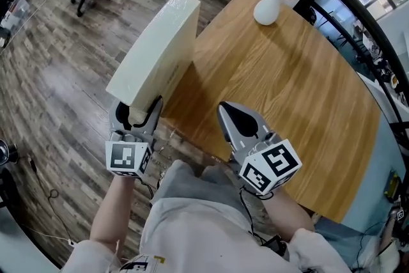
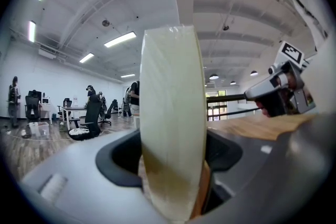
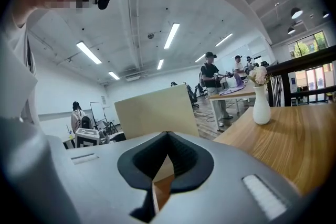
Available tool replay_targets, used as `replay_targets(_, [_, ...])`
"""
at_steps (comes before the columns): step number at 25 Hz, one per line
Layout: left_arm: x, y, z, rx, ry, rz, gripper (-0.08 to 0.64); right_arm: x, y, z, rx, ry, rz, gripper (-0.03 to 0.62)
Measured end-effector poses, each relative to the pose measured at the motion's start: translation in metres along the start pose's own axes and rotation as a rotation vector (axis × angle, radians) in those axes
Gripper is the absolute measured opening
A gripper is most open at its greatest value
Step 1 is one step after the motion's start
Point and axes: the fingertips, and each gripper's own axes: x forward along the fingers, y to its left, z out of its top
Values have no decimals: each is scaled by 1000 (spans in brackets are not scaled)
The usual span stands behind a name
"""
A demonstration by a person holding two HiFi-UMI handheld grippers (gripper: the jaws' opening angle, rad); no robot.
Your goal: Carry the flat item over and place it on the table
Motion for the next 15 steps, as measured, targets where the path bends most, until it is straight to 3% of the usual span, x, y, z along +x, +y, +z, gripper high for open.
replay_targets(10, [-59, 0, 72, -3, 46, 89, 330, -39, 43, 76, -28, -39, 16, 0])
replay_targets(15, [-92, -13, 117, -7, 29, 81, 330, -60, 72, 106, -58, -67, 14, 0])
